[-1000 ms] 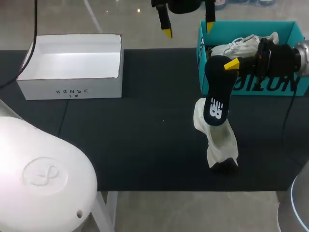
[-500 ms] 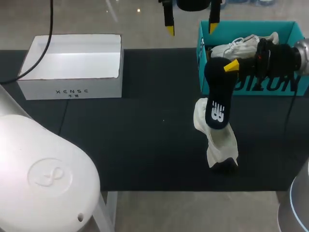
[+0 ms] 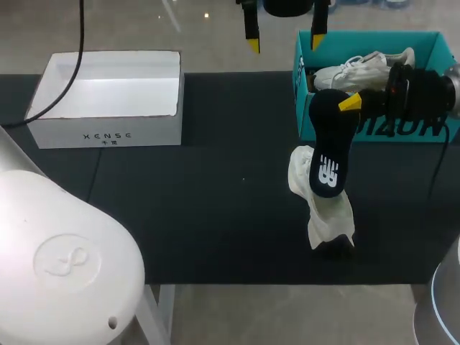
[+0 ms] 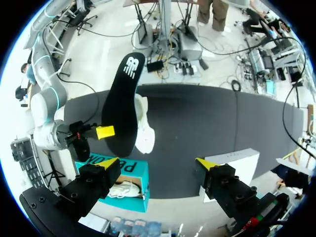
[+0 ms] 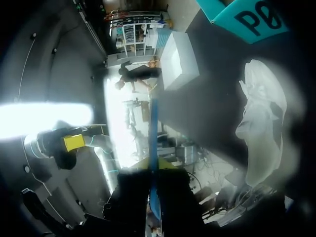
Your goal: Take the shoe out of the shoebox, open the shoe tongue, remove and reinsert the insole, then place the shoe into the shoebox
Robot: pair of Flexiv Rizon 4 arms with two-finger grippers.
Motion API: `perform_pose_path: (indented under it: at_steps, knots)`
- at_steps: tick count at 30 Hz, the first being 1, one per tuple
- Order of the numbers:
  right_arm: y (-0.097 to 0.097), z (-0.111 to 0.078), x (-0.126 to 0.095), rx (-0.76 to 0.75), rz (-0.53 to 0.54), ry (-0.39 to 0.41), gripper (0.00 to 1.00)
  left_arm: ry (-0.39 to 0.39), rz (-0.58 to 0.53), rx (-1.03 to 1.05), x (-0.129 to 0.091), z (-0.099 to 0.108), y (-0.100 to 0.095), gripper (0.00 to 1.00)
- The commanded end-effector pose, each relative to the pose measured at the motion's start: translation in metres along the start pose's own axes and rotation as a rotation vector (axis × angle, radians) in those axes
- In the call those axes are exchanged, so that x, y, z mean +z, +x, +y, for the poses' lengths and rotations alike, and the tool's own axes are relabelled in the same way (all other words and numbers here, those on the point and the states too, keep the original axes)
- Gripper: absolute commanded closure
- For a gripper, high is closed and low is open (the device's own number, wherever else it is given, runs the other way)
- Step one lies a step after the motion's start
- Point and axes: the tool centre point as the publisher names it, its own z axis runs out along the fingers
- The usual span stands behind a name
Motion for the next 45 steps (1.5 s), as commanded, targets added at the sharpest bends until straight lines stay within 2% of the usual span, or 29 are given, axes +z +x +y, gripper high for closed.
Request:
perform_pose_path:
  at_steps: [1,4,5,6,8,9,11,13,15,17,20,23,28,34,45]
  knots:
    - [0.0,0.001,0.001,0.001,-0.003,0.001,1.0,-0.002,0.0,0.0,0.0,0.0,0.001,0.0]
    - [0.0,0.001,0.001,0.001,-0.003,0.001,1.0,-0.002,0.0,0.0,0.0,0.0,0.001,0.0]
    - [0.0,0.001,0.001,0.001,-0.003,0.001,1.0,0.026,-0.09,0.028,-0.003,-0.004,0.003,0.0]
    - [0.0,0.001,0.001,0.001,-0.003,0.001,1.0,0.071,-0.232,0.065,-0.006,-0.006,0.007,0.0]
    - [0.0,0.001,0.001,0.001,-0.003,0.001,1.0,0.167,-0.572,0.085,-0.007,-0.01,0.025,0.0]
    - [0.0,0.001,0.001,0.001,-0.003,0.001,1.0,0.179,-0.642,0.092,-0.006,-0.011,0.031,0.0]
    - [0.0,0.001,0.001,0.001,-0.003,0.001,1.0,0.239,-0.88,0.104,0.001,-0.015,0.049,0.0]
    - [0.0,0.001,0.001,0.001,-0.003,0.001,1.0,0.267,-1.088,0.097,0.01,-0.02,0.066,0.0]
    - [0.0,0.001,0.001,0.001,-0.003,0.001,1.0,0.263,-1.225,0.087,0.021,-0.025,0.08,0.0]
    - [0.0,0.001,0.001,0.001,-0.003,0.001,1.0,0.291,-1.398,0.076,0.034,-0.03,0.093,0.0]
    - [0.0,0.001,0.001,0.001,-0.003,0.001,1.0,0.329,-1.551,0.115,0.047,-0.036,0.099,0.0]
    - [0.0,0.001,0.001,0.001,-0.003,0.001,1.0,0.327,-1.652,0.161,0.055,-0.04,0.101,0.0]
    - [0.0,0.001,0.001,0.001,-0.003,0.001,1.0,0.279,-1.71,0.214,0.056,-0.042,0.101,0.0]
    - [0.0,0.001,0.001,0.001,-0.003,0.001,1.0,0.256,-1.69,0.218,0.051,-0.043,0.098,0.0]
    - [0.0,0.001,0.001,0.001,-0.003,0.001,1.0,0.304,-1.642,0.242,0.05,-0.051,0.1,0.0]
